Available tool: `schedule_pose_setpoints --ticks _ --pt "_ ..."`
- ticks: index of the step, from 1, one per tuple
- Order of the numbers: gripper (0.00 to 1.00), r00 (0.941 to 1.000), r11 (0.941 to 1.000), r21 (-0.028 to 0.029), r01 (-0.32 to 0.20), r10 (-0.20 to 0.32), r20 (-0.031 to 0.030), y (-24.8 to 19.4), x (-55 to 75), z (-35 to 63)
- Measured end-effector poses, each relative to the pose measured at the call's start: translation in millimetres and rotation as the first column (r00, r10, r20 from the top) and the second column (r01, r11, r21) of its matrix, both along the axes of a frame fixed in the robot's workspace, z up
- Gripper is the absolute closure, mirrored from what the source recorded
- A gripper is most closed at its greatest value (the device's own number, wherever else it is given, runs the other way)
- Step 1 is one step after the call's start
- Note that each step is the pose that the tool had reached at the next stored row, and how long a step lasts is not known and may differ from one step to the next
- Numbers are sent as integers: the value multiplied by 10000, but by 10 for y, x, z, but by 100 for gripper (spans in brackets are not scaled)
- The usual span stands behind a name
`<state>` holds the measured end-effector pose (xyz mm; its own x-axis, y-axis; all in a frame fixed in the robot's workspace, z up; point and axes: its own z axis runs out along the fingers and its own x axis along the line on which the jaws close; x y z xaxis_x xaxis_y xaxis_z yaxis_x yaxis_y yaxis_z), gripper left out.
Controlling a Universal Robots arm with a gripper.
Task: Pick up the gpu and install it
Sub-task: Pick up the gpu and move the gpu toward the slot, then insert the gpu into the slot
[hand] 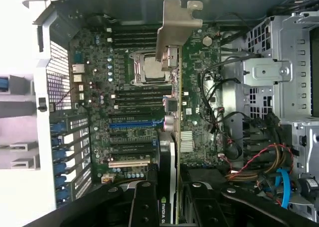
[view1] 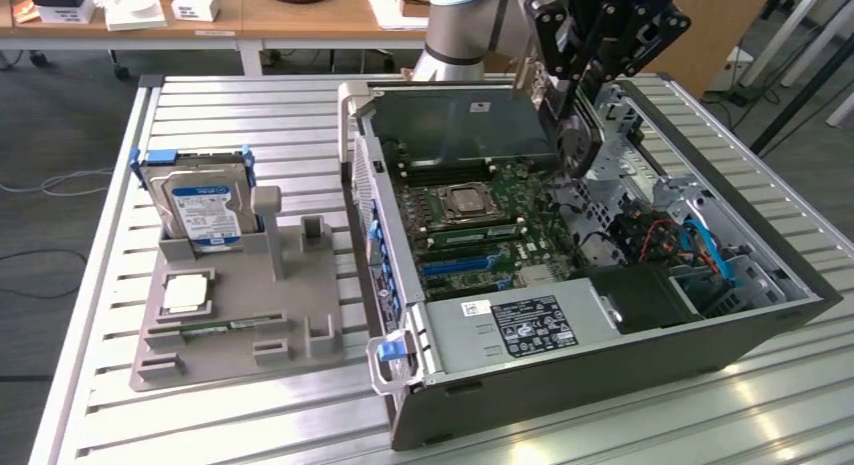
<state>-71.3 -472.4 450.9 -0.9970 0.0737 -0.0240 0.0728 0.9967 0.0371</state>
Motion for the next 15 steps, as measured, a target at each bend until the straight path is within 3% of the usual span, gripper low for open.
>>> schedule_pose_setpoints --ticks 6,15 --pt "73 10000 10000 -1 1 -1 0 0 99 1" --pt "73 10000 10000 1 0 0 0 0 115 0"
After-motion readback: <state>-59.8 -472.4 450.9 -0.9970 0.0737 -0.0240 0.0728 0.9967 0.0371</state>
